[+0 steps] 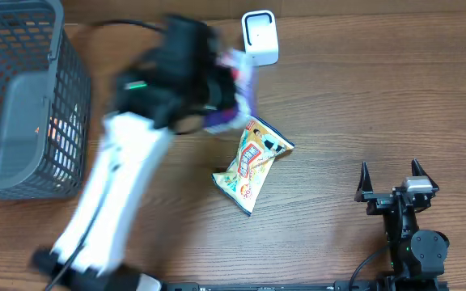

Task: Scan the item barcode
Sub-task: 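Carry the pink flower pack right of the snack bag and release, then reach the left gripper into the basket and grasp the white Pantene bottle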

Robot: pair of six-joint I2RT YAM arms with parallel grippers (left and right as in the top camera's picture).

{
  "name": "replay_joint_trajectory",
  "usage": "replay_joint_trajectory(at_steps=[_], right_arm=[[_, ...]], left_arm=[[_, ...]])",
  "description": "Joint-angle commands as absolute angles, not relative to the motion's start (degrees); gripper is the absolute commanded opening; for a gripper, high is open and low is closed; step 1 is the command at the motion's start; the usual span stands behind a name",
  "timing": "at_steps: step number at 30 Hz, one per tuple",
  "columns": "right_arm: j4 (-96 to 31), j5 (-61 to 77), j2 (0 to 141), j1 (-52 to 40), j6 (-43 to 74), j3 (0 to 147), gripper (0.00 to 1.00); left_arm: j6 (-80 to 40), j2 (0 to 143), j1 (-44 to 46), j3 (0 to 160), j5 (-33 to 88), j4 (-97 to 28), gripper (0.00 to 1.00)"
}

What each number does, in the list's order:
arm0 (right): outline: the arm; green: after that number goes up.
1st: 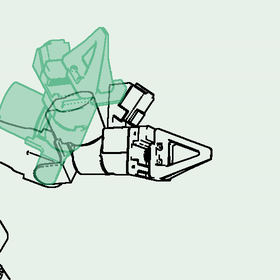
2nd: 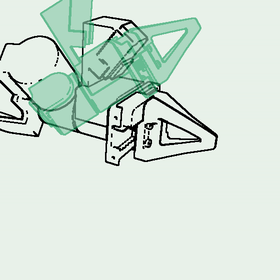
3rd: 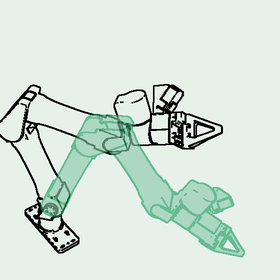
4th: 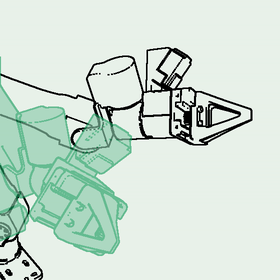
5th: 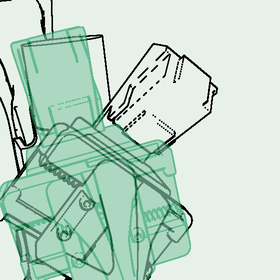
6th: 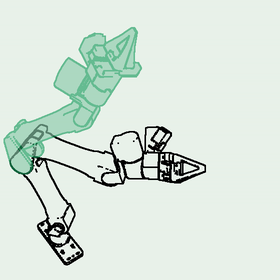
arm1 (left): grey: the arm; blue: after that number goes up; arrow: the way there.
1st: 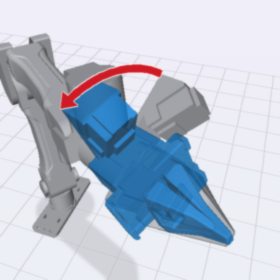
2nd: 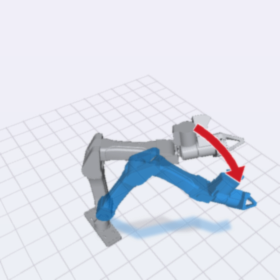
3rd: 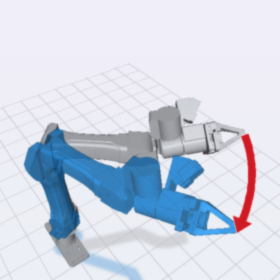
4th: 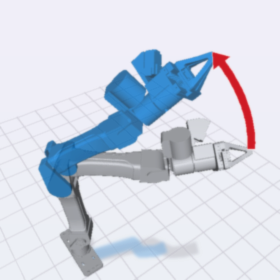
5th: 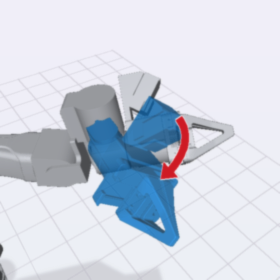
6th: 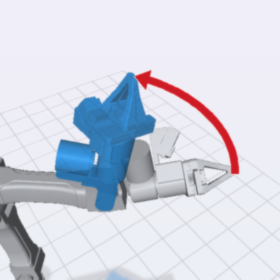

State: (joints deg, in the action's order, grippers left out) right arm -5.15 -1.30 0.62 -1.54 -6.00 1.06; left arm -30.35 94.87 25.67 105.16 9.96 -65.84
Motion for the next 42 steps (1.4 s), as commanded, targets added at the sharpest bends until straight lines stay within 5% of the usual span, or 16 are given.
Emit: replay_joint_trajectory(at_steps=[1,10,12,16,17,20,29,37,42], right_arm=[[-4.8,-1.21,0.16,-1.48,-6.04,0.47,1.0],[-4.78,-1.21,0.16,-1.48,-6.02,0.47,1.0],[-4.8,-1.21,0.16,-1.48,-6.04,0.47,1.0],[-4.8,-1.21,0.16,-1.48,-6.04,0.47,1.0],[-4.8,-1.21,0.16,-1.48,-6.02,0.47,1.0],[-4.78,-1.21,0.16,-1.48,-6.04,0.47,1.0],[-4.8,-1.21,0.16,-1.48,-6.04,0.47,1.0],[-4.78,-1.21,0.16,-1.48,-6.04,0.47,1.0],[-4.8,-1.21,0.16,-1.48,-6.04,0.47,1.0]], left_arm=[[-33.04,103.5,34.44,103.24,10.15,-62.17,0.04],[-37.52,120.2,41.34,103.24,13.74,-49.41,0.04],[-36.53,120.64,41.3,103.24,16.64,-47.81,0.1],[-28.12,119.5,39.42,108.2,19.44,-46.92,0.49],[-26.7,118.93,38.15,112.42,22.63,-47.62,0.82],[-26.72,117.69,35.59,119.59,22.96,-52.1,1.0],[-22.0,108.51,12.91,145.64,12.95,-76.25,1.0],[-19.29,101.08,-28.18,148.62,9.67,-90.35,1.0],[-18.17,106.37,-42.52,146.26,9.82,-93.17,1.0]])
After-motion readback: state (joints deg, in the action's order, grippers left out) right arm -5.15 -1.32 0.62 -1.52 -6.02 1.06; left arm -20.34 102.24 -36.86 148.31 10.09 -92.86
